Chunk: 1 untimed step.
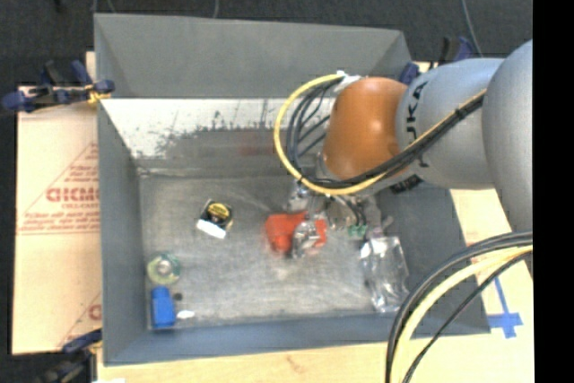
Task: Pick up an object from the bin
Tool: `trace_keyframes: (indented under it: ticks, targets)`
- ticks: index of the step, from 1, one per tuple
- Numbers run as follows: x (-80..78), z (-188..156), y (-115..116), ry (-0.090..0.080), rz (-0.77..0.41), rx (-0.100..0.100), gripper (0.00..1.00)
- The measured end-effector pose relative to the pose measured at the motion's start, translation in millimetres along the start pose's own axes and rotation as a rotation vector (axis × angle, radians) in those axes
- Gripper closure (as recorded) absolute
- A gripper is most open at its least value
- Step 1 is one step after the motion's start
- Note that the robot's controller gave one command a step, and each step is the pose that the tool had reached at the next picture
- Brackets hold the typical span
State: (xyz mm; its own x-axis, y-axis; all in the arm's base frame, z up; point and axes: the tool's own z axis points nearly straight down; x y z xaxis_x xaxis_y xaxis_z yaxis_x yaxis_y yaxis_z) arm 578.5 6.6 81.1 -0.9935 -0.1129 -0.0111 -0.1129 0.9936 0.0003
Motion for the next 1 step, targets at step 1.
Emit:
trace_keyframes:
  ticks: [1]
  targets:
    - [13.0,-126.1,-16.8,-0.001,-0.071,0.003,1.00]
